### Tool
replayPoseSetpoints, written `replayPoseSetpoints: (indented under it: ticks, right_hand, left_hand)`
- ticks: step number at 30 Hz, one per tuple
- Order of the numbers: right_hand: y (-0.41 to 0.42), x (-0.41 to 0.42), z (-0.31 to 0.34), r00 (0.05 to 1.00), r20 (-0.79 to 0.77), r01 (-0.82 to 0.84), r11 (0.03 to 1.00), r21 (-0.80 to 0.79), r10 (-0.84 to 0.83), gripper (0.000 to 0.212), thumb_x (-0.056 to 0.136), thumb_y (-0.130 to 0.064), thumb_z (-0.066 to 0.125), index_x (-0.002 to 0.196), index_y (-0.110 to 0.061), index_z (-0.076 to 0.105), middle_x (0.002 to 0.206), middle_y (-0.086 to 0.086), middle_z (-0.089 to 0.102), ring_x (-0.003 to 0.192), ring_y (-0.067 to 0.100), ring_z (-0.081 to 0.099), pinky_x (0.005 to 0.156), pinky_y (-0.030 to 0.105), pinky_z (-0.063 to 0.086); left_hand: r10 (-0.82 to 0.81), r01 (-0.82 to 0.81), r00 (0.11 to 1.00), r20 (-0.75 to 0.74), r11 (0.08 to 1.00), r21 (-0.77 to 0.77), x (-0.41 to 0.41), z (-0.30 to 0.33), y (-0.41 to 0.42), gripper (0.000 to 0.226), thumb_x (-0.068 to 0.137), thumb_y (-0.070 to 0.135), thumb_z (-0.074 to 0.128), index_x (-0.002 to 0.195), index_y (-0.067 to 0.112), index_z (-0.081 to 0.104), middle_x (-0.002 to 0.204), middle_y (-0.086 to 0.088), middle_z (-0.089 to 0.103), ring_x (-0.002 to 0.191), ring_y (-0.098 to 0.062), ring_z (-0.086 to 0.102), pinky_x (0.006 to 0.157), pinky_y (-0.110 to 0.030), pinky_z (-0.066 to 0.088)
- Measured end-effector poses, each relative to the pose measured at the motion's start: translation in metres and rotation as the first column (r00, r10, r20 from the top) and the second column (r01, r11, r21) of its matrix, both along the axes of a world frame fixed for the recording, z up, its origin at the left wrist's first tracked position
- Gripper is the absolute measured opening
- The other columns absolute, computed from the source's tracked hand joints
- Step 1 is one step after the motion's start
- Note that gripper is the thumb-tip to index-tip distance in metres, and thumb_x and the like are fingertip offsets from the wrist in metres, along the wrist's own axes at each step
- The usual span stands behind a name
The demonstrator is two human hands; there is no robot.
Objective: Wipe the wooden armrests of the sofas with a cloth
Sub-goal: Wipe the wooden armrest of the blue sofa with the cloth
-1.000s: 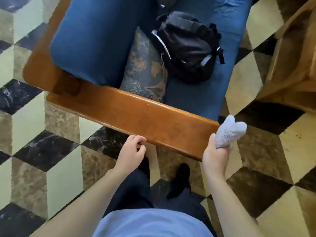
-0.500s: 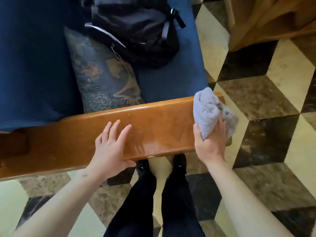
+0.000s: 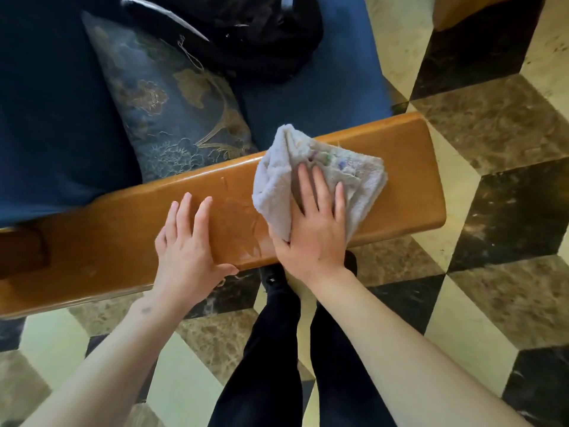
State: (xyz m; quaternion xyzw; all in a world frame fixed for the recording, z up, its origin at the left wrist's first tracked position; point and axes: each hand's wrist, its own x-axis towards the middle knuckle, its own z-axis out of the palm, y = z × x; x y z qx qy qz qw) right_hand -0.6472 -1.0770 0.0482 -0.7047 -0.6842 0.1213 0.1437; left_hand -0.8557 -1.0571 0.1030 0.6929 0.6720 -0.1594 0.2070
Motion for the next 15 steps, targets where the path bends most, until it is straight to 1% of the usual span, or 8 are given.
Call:
replayPoseSetpoints:
  ticks: [3, 5, 7, 9, 10, 12, 14, 15]
  right_hand:
    - [-0.011, 0.036, -0.004, 0.921, -0.009, -0.388, 0.92, 0.062, 0.389, 0.07, 0.095, -0.049, 0.058, 0.157, -0.02, 0.045, 0.17, 0.01, 0.031, 0.16, 0.03, 0.02, 0.129, 0.058, 0.01]
    - [-0.014, 0.071, -0.005, 0.741, 0.085, -0.669, 0.743, 0.005, 0.666, 0.076, 0.091, -0.048, 0.063, 0.159, -0.022, 0.04, 0.171, 0.01, 0.028, 0.161, 0.03, 0.017, 0.129, 0.058, 0.009]
    - [-0.007, 0.108, -0.004, 0.576, 0.153, -0.804, 0.59, -0.073, 0.803, 0.084, 0.089, -0.048, 0.066, 0.162, -0.025, 0.033, 0.173, 0.008, 0.024, 0.161, 0.029, 0.013, 0.13, 0.055, 0.006]
    - [0.003, 0.145, -0.002, 0.539, 0.153, -0.829, 0.554, -0.078, 0.828, 0.081, 0.091, -0.051, 0.065, 0.162, -0.025, 0.035, 0.172, 0.007, 0.027, 0.161, 0.028, 0.017, 0.131, 0.053, 0.005]
    - [0.007, 0.163, -0.003, 0.567, 0.138, -0.814, 0.578, -0.055, 0.812, 0.078, 0.092, -0.052, 0.062, 0.16, -0.025, 0.038, 0.17, 0.007, 0.03, 0.16, 0.028, 0.021, 0.131, 0.052, 0.007]
    - [0.005, 0.189, -0.005, 0.739, 0.082, -0.672, 0.741, 0.014, 0.669, 0.071, 0.093, -0.05, 0.055, 0.158, -0.024, 0.041, 0.167, 0.008, 0.037, 0.156, 0.029, 0.03, 0.13, 0.052, 0.011]
    - [-0.005, 0.187, -0.004, 0.948, 0.035, -0.318, 0.947, 0.047, 0.317, 0.07, 0.094, -0.047, 0.052, 0.158, -0.023, 0.039, 0.165, 0.009, 0.039, 0.154, 0.031, 0.033, 0.129, 0.052, 0.012]
    - [-0.009, 0.175, -0.002, 0.995, 0.024, -0.102, 0.994, 0.046, 0.101, 0.069, 0.096, -0.046, 0.05, 0.159, -0.022, 0.037, 0.166, 0.009, 0.038, 0.155, 0.031, 0.032, 0.129, 0.051, 0.011]
  left_hand:
    - [-0.064, 0.064, 0.998, -0.018, 0.998, 0.01, 0.005, 0.004, 0.001, 0.143, 0.053, 0.051, 0.098, 0.159, 0.031, 0.004, 0.171, -0.01, 0.004, 0.158, -0.035, 0.002, 0.121, -0.063, 0.015]
    - [-0.104, 0.104, 0.994, -0.015, 0.995, -0.001, 0.01, 0.006, 0.005, 0.142, 0.055, 0.055, 0.095, 0.16, 0.031, 0.002, 0.172, -0.008, 0.002, 0.158, -0.034, 0.0, 0.121, -0.063, 0.014]
    - [-0.109, 0.108, 0.994, -0.015, 0.994, -0.022, 0.014, 0.008, 0.015, 0.145, 0.054, 0.064, 0.091, 0.16, 0.033, -0.003, 0.172, -0.004, -0.001, 0.159, -0.031, -0.004, 0.122, -0.06, 0.008]
    - [-0.108, 0.107, 0.994, -0.029, 0.994, -0.04, 0.011, 0.009, 0.027, 0.151, 0.049, 0.069, 0.09, 0.159, 0.034, -0.007, 0.172, -0.002, -0.001, 0.159, -0.029, -0.005, 0.122, -0.06, 0.005]
    - [-0.101, 0.099, 0.994, -0.037, 0.994, -0.042, 0.008, 0.008, 0.033, 0.152, 0.048, 0.07, 0.091, 0.159, 0.034, -0.008, 0.172, -0.001, 0.0, 0.159, -0.028, -0.005, 0.122, -0.06, 0.005]
    - [-0.082, 0.079, 0.995, -0.051, 0.996, -0.052, 0.002, 0.009, 0.04, 0.154, 0.046, 0.071, 0.091, 0.158, 0.034, -0.008, 0.172, -0.001, 0.001, 0.159, -0.028, -0.003, 0.122, -0.06, 0.006]
    - [-0.05, 0.048, 0.998, -0.045, 0.997, -0.062, -0.003, 0.008, 0.04, 0.155, 0.045, 0.073, 0.089, 0.158, 0.034, -0.01, 0.173, 0.0, -0.001, 0.159, -0.027, -0.004, 0.123, -0.06, 0.006]
    - [-0.032, 0.03, 0.999, -0.036, 0.997, -0.064, -0.004, 0.008, 0.038, 0.155, 0.046, 0.073, 0.089, 0.158, 0.035, -0.011, 0.173, 0.001, -0.002, 0.159, -0.026, -0.005, 0.123, -0.059, 0.005]
